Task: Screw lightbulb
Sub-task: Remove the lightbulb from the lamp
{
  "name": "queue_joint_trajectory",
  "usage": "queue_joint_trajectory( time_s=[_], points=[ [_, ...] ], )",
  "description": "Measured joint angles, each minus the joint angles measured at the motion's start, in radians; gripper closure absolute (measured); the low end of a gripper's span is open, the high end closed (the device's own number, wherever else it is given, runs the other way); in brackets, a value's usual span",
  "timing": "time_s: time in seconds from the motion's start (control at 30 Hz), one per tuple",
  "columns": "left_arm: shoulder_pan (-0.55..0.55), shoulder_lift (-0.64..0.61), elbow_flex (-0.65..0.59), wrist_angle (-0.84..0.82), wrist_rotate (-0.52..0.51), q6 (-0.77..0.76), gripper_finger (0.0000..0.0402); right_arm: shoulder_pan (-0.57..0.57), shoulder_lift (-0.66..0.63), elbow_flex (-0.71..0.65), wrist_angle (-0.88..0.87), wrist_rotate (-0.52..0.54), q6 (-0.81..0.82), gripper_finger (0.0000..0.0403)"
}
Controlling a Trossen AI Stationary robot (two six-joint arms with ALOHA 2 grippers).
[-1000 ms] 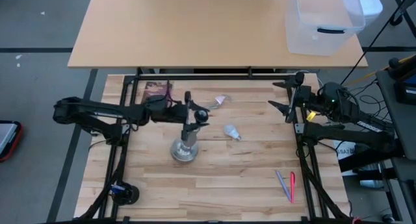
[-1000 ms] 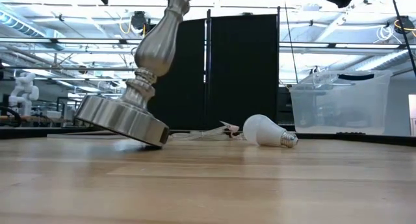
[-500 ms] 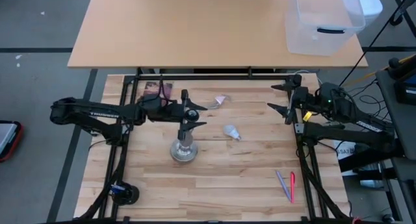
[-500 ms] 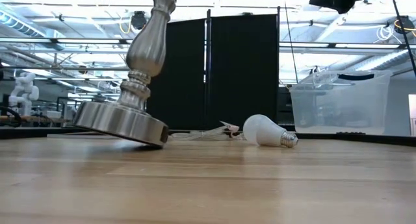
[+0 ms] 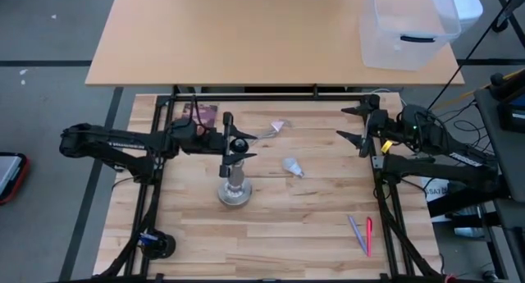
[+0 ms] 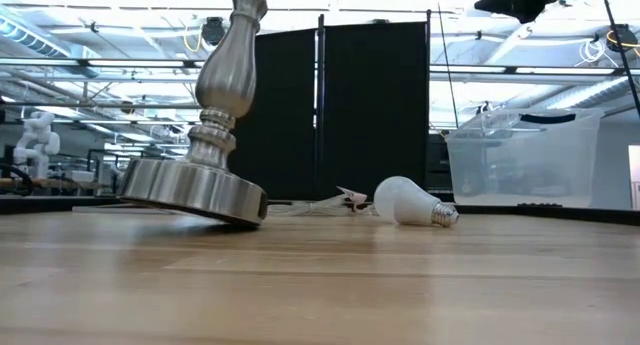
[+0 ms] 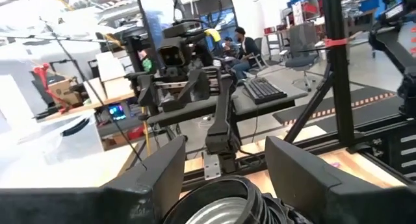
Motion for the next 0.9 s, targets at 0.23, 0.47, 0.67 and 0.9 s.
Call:
queue_joint_trajectory(
  time_s=[0.23,0.47,0.67,0.9],
  points=[
    [-0.008,-0.003,0.003,-0.075,-0.032,-0.082,0.0171,0.0,0.0,0.0,-0.004,-0.003,0.028,0.0069],
    [-0.022,-0.002,0.003,-0.188,-0.046,-0.141,0.0149,0.0,0.0,0.0,-0.006,-0.002,0.033,0.0069],
    [-0.056,0.0,0.001,-0.147,-0.072,-0.08,0.0191,0.0,0.007,0.0,-0.005,-0.002,0.038,0.0069],
    [-0.08,0.001,0.0,-0.136,-0.074,-0.011,0.0198,0.0,0.014,0.0,-0.003,-0.002,0.044,0.0069]
  ],
)
